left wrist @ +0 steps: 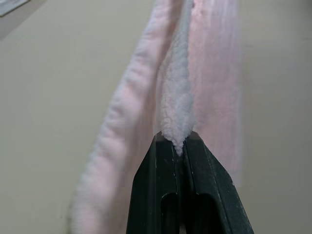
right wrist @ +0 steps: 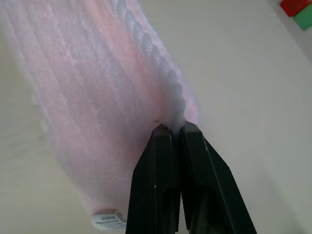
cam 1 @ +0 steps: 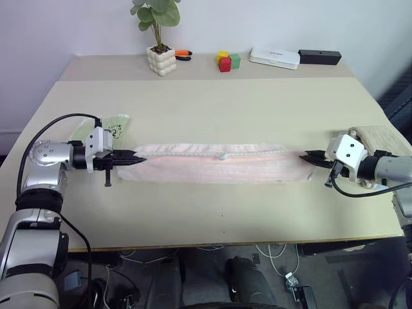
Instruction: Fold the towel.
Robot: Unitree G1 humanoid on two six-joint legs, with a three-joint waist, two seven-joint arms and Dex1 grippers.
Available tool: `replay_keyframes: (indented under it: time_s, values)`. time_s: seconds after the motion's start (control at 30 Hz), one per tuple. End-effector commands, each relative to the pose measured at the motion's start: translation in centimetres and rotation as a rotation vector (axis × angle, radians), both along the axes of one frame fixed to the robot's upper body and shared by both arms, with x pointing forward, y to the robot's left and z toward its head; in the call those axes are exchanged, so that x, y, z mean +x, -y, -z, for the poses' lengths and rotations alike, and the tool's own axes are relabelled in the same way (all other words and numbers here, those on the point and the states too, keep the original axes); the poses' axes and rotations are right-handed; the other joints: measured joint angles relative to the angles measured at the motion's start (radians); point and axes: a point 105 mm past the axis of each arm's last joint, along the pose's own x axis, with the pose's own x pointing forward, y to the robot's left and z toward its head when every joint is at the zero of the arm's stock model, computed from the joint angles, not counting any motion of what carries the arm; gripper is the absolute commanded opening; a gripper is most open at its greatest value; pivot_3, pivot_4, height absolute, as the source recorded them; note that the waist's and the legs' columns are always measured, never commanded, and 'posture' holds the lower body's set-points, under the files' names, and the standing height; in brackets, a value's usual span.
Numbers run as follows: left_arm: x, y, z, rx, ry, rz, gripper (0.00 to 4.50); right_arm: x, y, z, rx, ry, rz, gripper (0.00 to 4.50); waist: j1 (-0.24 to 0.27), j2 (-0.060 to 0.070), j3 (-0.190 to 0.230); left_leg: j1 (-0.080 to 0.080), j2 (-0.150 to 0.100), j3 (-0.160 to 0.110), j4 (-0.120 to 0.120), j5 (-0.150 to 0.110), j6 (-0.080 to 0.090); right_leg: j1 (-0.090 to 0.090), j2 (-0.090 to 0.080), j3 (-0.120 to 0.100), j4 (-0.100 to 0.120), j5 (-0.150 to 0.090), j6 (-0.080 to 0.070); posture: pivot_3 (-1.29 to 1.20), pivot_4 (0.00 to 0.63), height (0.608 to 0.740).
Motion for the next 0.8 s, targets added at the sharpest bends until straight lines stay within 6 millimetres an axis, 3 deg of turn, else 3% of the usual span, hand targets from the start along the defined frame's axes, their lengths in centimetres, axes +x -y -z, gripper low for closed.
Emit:
replay_keyframes:
  time_s: [0.03, 0.27, 0.63, 0.8]
  values:
    - [1.2, -0.3, 0.0, 0.032, 0.011, -0.061, 0.04, 1.4, 0.3, -0.9, -0.008, 0.066, 0.039, 0.0, -0.001, 0.0, 0.0, 0.0, 0.0, 0.0, 0.0, 0.0, 0.0, 0.0, 0.0, 0.0, 0.0, 0.0, 0.0, 0.0, 0.15, 0.74]
    - [1.9, 0.2, 1.2, 0.084, 0.006, -0.077, 0.04, 2.9, -0.4, -0.8, -0.014, 0.096, 0.054, 0.0, -0.002, 0.0, 0.0, 0.0, 0.0, 0.0, 0.0, 0.0, 0.0, -0.001, 0.0, 0.0, 0.0, 0.0, 0.0, 0.0, 0.15, 0.74]
    - [3.8, 0.5, 0.7, 0.064, 0.014, -0.183, 0.04, 4.8, -0.6, -0.5, -0.011, 0.112, 0.094, 0.0, -0.002, 0.0, 0.0, 0.0, 0.0, 0.0, 0.0, 0.0, 0.0, -0.001, 0.0, 0.0, 0.001, 0.0, 0.0, 0.0, 0.15, 0.74]
    - [3.9, 1.0, 1.5, 0.063, -0.016, -0.182, 0.04, 5.3, -0.8, -0.1, -0.014, 0.107, 0.107, 0.0, -0.002, 0.0, 0.0, 0.0, 0.0, 0.0, 0.0, 0.0, 0.0, -0.001, 0.0, 0.0, 0.001, 0.0, 0.0, 0.0, 0.15, 0.74]
